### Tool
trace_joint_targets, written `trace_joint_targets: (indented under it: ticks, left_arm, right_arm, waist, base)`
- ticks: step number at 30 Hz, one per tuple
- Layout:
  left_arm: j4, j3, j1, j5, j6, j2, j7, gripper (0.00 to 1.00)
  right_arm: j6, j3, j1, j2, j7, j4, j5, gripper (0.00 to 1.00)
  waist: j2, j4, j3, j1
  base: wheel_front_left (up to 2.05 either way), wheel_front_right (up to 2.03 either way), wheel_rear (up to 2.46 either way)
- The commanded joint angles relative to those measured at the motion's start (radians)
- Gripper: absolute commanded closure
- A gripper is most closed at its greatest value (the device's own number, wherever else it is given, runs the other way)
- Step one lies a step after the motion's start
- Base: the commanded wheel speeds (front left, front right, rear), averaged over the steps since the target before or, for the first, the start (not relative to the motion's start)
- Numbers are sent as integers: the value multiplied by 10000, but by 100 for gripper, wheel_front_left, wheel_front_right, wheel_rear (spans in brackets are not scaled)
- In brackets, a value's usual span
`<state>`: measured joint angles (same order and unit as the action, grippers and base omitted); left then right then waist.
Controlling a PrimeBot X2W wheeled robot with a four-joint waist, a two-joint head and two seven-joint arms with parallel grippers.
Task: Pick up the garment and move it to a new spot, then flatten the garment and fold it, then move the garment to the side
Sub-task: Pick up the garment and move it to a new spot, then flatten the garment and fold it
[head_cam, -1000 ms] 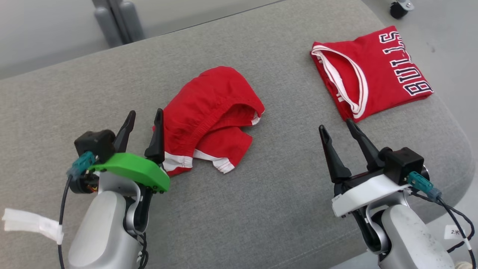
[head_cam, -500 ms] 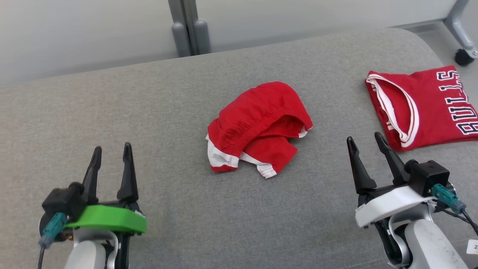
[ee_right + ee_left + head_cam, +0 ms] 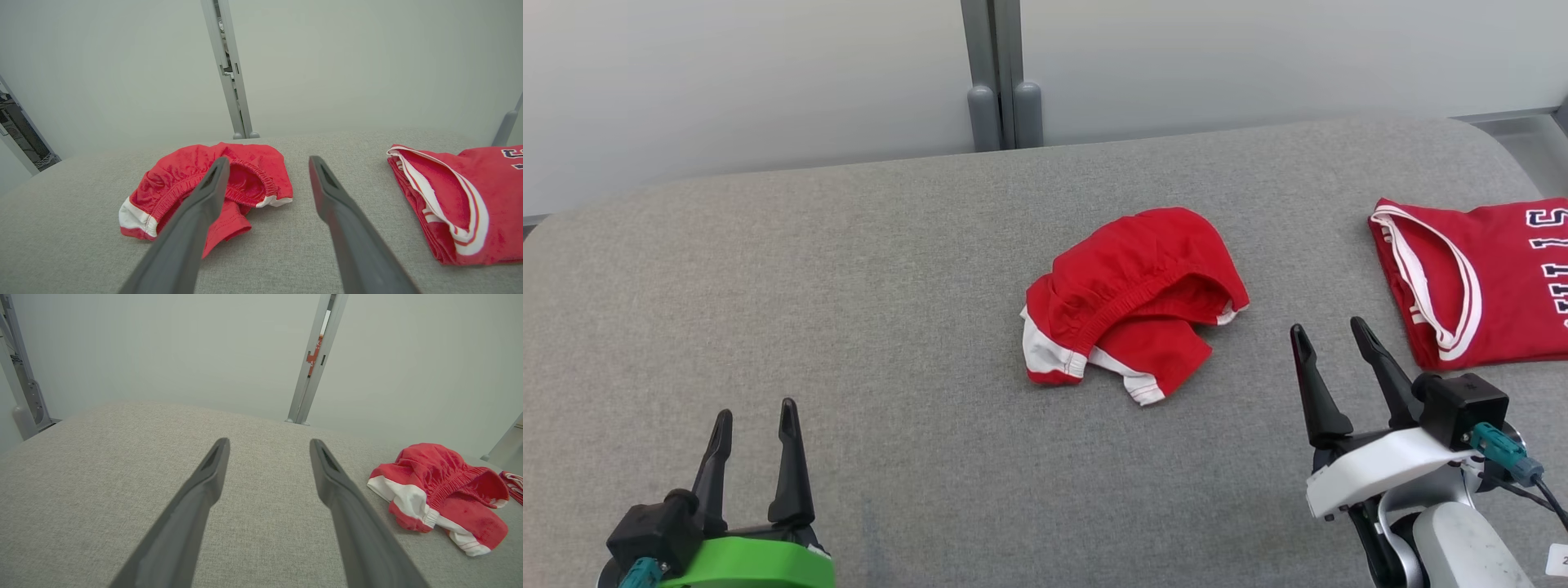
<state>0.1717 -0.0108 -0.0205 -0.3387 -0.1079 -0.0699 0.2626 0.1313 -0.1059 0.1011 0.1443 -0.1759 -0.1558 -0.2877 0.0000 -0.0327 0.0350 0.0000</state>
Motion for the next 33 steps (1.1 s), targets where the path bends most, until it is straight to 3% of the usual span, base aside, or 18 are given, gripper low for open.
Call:
trace_joint_targets:
  ticks: [1,19,27,33]
  left_arm:
    - [-50,-83,-149,125,-51,43,23,0]
    - [26,-3,-1,399,-209,180,24,0]
    - [970,1866,1583,436,-238,117,-20,0]
    - [2019,3666,3041,142,-240,94,-366,0]
  right_arm:
    - [-12,32,-125,-9,55,-14,44,0]
    - [-12,-29,-76,-145,3,-82,94,0]
    - [-12,-195,173,-92,-35,-151,-12,0]
    - [-12,-428,492,-144,-81,-181,-5,0]
  waist:
    - [0,-3,-23,0]
    - [0,-136,-2,0]
    - [0,-408,411,0]
    - [0,-1106,909,0]
  base:
    - [0,0,0]
    - [0,0,0]
    - [0,0,0]
    - [0,0,0]
